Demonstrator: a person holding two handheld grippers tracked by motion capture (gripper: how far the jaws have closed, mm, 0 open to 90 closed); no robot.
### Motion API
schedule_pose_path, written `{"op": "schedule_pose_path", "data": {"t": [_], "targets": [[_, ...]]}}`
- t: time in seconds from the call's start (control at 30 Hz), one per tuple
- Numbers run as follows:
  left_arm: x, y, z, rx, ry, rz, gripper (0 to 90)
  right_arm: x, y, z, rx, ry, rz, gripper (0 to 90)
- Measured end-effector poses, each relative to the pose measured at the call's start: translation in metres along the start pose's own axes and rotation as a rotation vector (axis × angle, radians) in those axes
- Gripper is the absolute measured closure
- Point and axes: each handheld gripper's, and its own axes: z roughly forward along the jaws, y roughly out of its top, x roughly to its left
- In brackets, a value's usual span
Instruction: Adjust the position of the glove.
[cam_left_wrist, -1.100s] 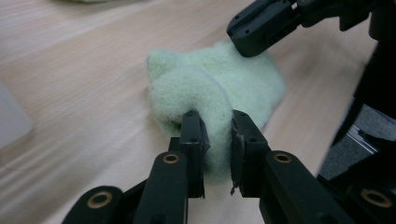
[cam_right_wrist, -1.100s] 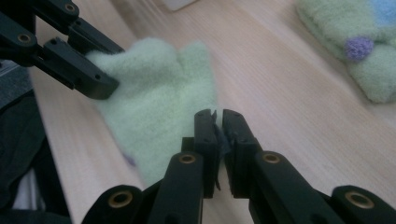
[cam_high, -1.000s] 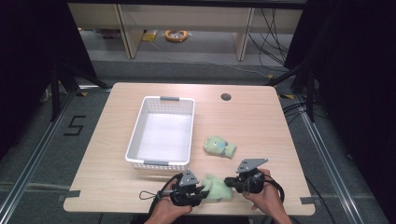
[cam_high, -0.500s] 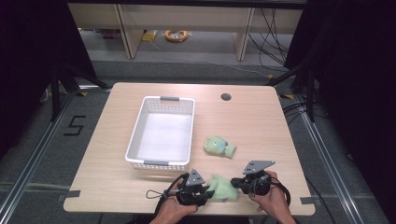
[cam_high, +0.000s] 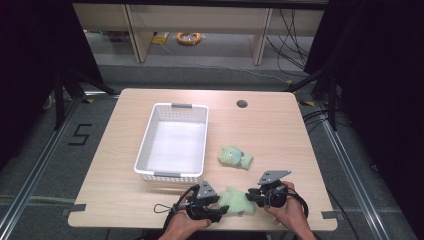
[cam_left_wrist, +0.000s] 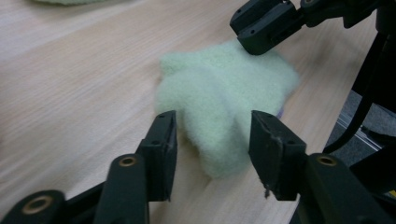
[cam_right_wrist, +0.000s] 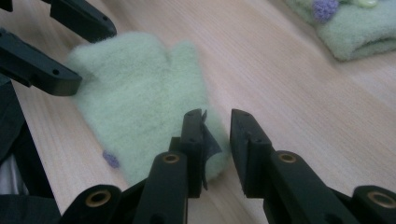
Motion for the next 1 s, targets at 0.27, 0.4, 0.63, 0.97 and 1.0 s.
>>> {"op": "schedule_pose_path", "data": {"t": [0.27, 0.4, 0.63, 0.97, 1.0], "targets": [[0.005, 0.002, -0.013, -0.020, -0.012, -0.021, 42.2, 0.001, 0.003, -0.003, -0.030, -0.023, 0.002, 65.7], [0.007, 0.001, -0.022, -0.067, -0.012, -0.046, 35.6, -0.003, 0.013, -0.008, -0.075, -0.062, -0.032, 63.2], [0.015, -0.006, -0.039, -0.075, 0.005, -0.073, 32.0, -0.025, 0.038, -0.006, -0.074, -0.113, -0.032, 63.0], [0.027, -0.024, -0.053, -0.060, 0.029, -0.096, 31.3, -0.046, 0.072, 0.016, -0.061, -0.141, -0.051, 61.1], [0.028, -0.024, -0.054, -0.053, 0.033, -0.098, 31.2, -0.049, 0.075, 0.017, -0.056, -0.133, -0.045, 61.1]]}}
